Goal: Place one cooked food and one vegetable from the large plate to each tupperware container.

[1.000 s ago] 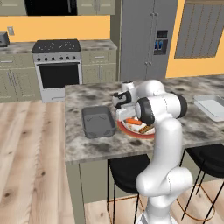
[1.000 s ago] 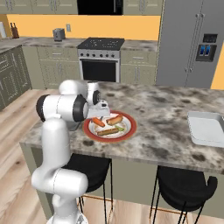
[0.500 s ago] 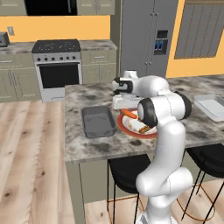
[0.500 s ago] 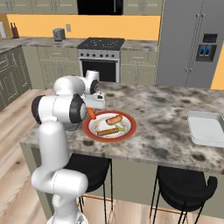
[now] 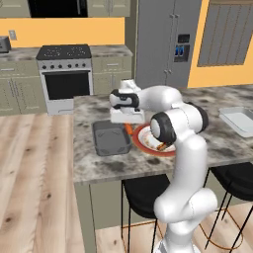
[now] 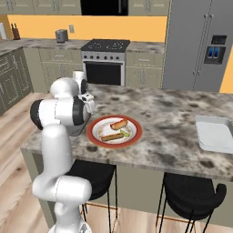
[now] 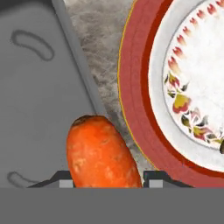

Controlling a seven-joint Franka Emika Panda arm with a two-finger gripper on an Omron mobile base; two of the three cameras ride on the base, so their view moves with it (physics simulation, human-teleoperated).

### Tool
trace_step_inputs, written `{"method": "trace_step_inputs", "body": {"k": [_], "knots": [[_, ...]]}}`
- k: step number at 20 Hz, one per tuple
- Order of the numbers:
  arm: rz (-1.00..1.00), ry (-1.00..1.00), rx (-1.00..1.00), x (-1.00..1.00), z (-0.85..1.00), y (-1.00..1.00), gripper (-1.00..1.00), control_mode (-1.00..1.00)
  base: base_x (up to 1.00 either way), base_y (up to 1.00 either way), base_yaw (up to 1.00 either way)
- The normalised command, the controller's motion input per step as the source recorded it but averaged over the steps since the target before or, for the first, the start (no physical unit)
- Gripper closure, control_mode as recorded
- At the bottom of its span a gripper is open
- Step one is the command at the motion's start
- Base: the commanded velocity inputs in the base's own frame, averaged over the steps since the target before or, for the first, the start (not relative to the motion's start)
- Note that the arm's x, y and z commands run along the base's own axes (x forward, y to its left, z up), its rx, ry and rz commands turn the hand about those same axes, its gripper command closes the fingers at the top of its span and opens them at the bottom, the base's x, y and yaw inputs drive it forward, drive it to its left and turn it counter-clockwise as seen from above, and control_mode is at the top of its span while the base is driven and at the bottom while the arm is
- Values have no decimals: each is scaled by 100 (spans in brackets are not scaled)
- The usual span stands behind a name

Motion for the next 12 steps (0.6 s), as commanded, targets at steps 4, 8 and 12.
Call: {"method": "trace_step_inputs", "body": {"k": [4, 8, 12], "knots": [[-71, 16, -4, 36, -15, 37, 100, -100, 0, 0, 0], [-12, -1, -16, 54, 0, 59, 100, -100, 0, 0, 0], [6, -6, -15, 20, -32, 37, 100, -100, 0, 0, 0]]}}
